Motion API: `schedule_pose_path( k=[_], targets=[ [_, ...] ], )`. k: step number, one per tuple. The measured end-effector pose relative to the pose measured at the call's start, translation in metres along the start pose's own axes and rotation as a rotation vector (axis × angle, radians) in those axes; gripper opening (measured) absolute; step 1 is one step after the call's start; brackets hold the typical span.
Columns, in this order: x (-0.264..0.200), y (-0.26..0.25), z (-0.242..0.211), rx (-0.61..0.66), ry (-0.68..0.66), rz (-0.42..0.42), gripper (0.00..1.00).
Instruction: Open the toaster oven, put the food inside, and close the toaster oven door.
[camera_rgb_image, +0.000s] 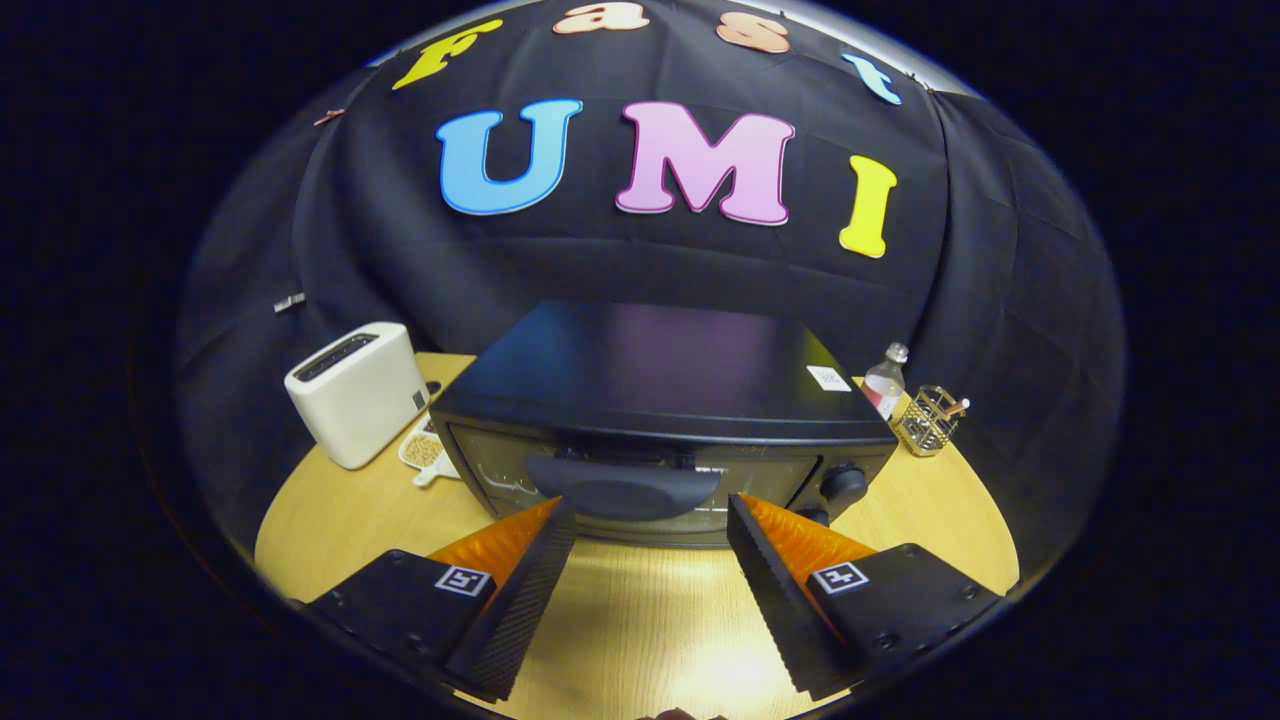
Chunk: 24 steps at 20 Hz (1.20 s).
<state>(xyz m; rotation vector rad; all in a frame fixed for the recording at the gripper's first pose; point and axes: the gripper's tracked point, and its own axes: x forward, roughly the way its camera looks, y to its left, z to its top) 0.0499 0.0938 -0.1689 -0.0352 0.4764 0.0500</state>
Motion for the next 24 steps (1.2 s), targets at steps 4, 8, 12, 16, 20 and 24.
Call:
schedule_pose_path(
  k=[4,8,12,16,20,24],
  targets=[
    [-0.041,-0.014,0.035,0.036,-0.128,0.015,1.0],
    [-0.093,-0.053,0.074,0.005,-0.28,-0.021,1.0],
    [-0.143,-0.09,0.09,0.042,-0.346,-0.067,1.0],
    [-0.181,-0.126,0.081,0.042,-0.352,-0.142,0.99],
    [-0.199,-0.141,0.065,0.055,-0.333,-0.183,0.99],
    [-0.2,-0.14,0.068,0.056,-0.329,-0.18,1.0]
  ],
)
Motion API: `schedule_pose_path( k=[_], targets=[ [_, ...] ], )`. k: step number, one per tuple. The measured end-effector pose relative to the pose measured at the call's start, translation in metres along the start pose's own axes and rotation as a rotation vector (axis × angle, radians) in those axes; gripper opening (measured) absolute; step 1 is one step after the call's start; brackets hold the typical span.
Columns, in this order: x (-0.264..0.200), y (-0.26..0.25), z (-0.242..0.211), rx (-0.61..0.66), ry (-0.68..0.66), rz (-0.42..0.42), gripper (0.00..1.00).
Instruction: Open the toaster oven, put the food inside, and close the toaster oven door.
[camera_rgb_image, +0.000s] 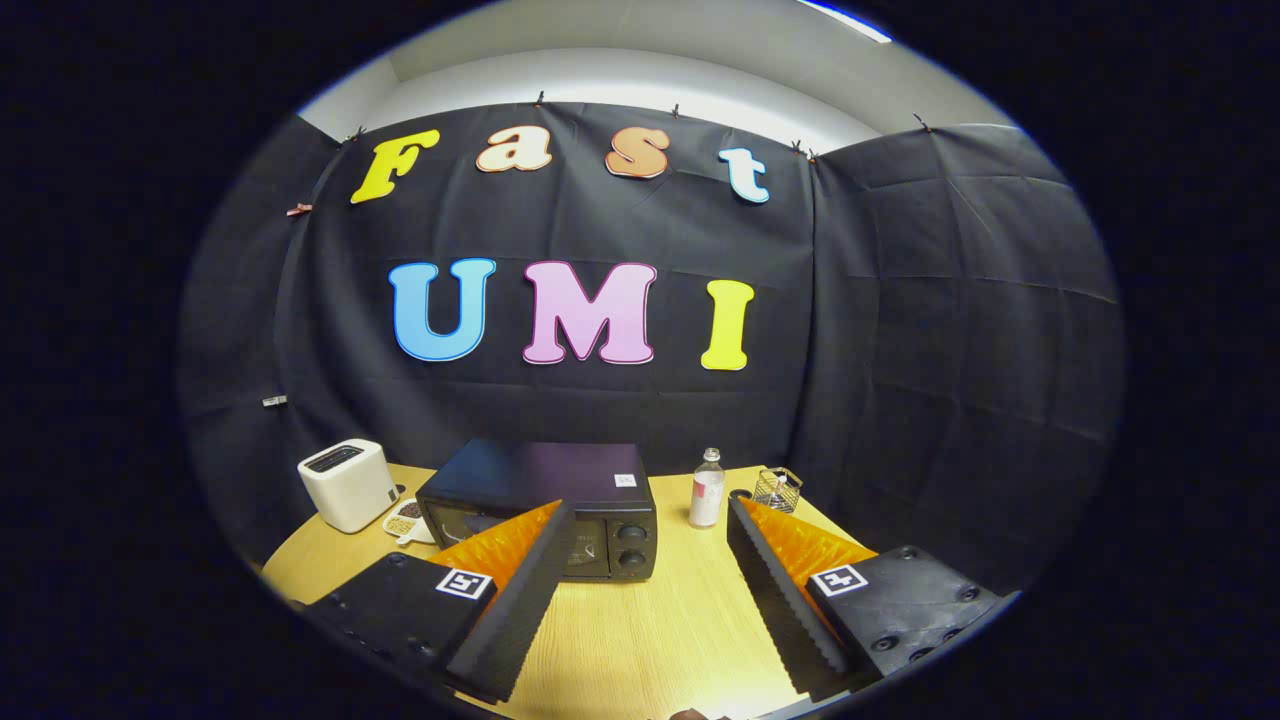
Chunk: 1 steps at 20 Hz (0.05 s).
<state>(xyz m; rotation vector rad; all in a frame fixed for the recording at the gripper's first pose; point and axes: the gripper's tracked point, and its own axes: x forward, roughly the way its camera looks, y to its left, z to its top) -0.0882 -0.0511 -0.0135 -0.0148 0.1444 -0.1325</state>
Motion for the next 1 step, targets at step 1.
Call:
schedule_pose_path(
  k=[1],
  targets=[
    [0.0011,0.0023,0.0025,0.0,-0.004,0.003,1.0]
  ],
)
